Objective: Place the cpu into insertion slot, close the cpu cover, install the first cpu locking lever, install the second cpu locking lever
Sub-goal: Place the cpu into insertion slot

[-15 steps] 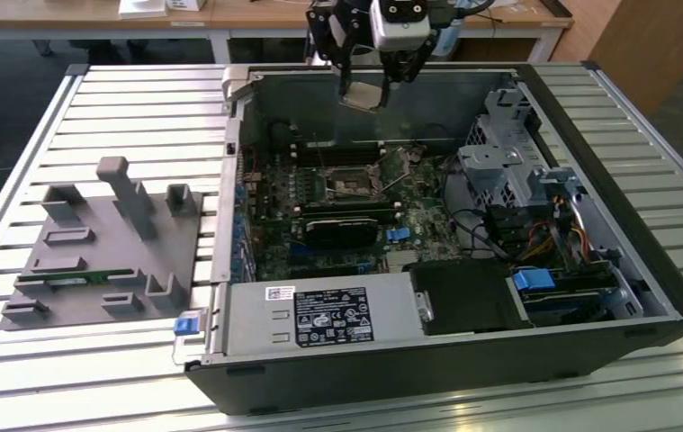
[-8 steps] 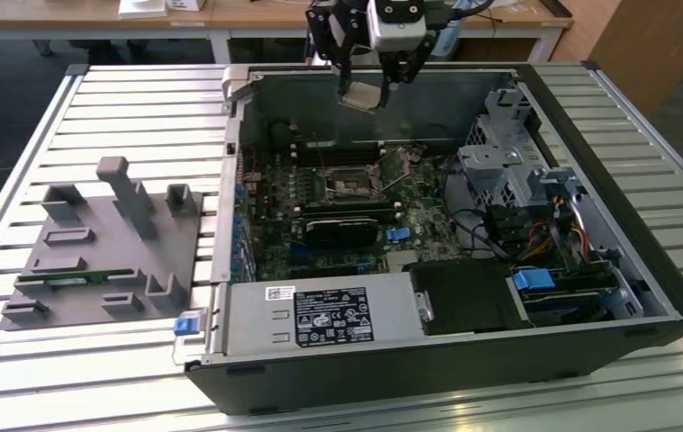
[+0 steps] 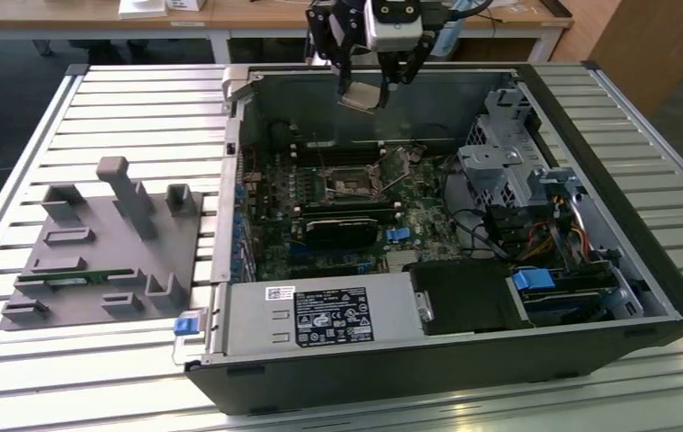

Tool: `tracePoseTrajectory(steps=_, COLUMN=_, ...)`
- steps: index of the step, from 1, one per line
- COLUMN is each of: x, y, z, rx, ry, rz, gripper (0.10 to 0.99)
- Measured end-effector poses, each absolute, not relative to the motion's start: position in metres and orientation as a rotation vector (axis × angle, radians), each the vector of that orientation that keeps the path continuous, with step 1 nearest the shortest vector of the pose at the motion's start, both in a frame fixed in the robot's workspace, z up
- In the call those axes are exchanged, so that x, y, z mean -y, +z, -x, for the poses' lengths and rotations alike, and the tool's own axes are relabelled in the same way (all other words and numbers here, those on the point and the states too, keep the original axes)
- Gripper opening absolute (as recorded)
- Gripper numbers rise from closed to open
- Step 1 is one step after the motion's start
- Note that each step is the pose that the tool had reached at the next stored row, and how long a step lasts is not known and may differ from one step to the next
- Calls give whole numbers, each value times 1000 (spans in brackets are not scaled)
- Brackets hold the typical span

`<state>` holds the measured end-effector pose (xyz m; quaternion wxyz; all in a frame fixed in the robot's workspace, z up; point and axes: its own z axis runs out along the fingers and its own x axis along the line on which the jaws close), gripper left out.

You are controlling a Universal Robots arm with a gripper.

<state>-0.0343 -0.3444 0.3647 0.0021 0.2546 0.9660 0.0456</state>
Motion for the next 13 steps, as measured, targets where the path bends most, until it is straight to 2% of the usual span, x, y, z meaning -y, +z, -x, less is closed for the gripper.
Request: tracePoseTrajectory(steps=13, x=344, y=364, z=37, rx=-2994, ry=140, rz=-913, gripper=537)
